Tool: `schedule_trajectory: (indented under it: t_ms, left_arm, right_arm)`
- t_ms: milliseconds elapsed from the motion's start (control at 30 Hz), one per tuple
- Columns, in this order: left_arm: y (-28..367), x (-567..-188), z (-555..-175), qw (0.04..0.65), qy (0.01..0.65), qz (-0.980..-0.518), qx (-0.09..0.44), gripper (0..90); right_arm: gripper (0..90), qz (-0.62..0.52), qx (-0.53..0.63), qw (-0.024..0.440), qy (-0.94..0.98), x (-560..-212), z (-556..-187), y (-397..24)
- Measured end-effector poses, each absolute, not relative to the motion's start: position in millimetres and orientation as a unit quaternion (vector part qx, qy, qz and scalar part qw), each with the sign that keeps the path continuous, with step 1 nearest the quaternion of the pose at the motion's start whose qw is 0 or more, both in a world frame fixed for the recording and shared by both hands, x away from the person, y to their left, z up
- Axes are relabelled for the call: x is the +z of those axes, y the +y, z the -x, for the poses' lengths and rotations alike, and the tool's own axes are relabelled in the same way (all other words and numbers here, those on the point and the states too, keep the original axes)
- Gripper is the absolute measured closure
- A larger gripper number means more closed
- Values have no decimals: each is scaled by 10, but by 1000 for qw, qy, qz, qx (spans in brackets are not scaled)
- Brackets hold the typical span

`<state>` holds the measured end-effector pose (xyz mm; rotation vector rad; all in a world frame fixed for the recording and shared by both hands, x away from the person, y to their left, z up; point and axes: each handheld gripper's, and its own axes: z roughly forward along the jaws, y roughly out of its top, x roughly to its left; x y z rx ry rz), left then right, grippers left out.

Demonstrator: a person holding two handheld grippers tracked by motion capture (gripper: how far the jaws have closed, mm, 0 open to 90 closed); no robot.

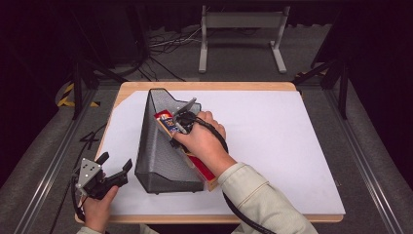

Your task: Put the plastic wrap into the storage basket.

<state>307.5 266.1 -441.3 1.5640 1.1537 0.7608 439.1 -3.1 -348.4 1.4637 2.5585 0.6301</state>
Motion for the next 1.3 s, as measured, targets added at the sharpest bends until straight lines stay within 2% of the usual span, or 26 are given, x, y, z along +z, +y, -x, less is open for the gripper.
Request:
schedule_trajectory:
  t_ms: [133,367,400,600,967,1300]
  left_arm:
    - [2658,-4413,-3076,503,477,-648,315,141]
    - [2650,-4412,-3080,502,478,-648,315,141]
    - [2649,-4411,-3081,503,477,-648,315,141]
    - [2648,-4413,-3091,504,479,-646,314,141]
    - [2653,-4406,-3087,505,478,-645,317,141]
    - [2653,-4407,-3091,504,478,-646,316,138]
  right_arm:
    - [373,-486,212,62,846,-3481,-4394,-37]
    - [279,-479,246,52,841,-3416,-4384,-78]
    - [242,-472,257,51,842,-3398,-4386,-92]
    - [188,-451,285,53,844,-3318,-4366,-141]
    - [183,-401,371,98,832,-3116,-4233,-241]
    - [183,-388,400,107,823,-3010,-4146,-388]
